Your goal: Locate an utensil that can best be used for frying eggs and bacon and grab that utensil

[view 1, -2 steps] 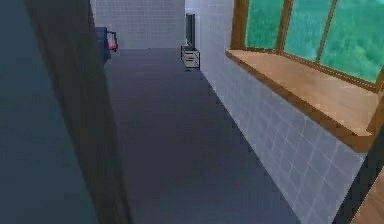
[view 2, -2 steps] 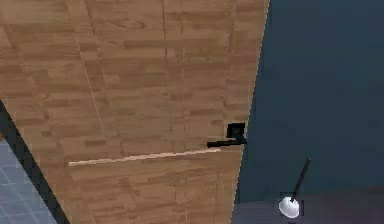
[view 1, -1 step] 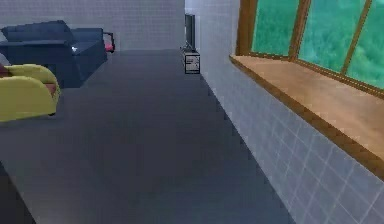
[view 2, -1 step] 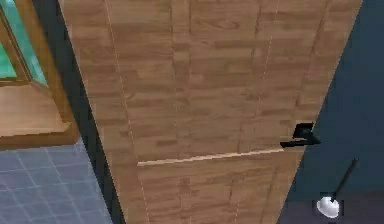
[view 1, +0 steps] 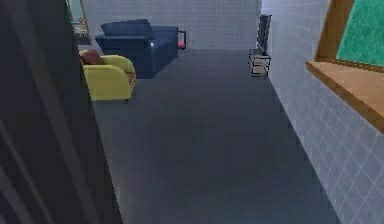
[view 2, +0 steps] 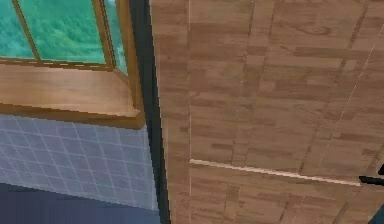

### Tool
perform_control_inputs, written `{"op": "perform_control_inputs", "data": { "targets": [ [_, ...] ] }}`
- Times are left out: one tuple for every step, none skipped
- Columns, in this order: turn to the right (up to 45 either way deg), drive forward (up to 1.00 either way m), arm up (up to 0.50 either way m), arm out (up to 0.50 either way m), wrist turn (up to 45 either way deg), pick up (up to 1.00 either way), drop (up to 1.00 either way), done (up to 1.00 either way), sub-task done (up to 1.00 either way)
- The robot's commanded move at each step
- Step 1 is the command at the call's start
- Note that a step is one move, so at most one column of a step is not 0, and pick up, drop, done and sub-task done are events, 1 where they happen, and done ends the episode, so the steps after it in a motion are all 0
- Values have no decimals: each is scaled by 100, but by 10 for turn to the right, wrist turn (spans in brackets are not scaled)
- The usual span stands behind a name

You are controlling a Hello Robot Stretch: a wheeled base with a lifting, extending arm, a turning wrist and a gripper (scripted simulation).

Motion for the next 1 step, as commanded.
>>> {"op": "perform_control_inputs", "data": {
  "targets": [
    [0,75,0,0,0,0,0,0,0]
  ]
}}
